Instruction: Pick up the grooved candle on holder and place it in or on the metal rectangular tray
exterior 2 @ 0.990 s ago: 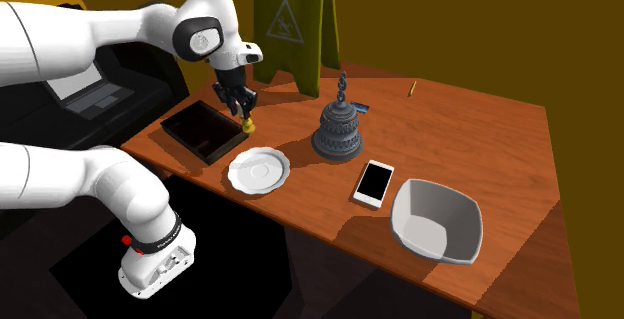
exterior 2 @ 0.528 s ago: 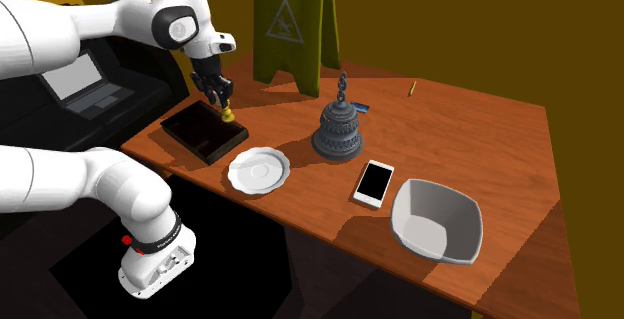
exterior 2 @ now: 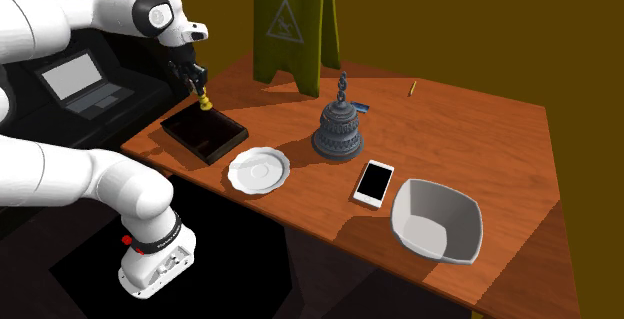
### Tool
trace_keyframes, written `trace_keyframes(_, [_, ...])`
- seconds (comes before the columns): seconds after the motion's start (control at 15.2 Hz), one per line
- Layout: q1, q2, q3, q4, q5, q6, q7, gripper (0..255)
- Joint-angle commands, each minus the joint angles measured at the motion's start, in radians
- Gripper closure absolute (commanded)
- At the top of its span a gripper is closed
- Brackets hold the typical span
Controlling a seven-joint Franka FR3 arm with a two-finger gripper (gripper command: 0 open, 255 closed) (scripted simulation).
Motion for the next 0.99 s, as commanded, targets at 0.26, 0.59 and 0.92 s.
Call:
trace_keyframes(0.26, [0.026, 0.071, 0.085, 0.049, 0.031, 0.03, 0.097, 255])
trace_keyframes(0.59, [0.028, 0.085, 0.096, -0.008, 0.037, 0.1, 0.097, 255])
trace_keyframes(0.92, [0.029, 0.106, 0.107, -0.061, 0.042, 0.173, 0.098, 255])
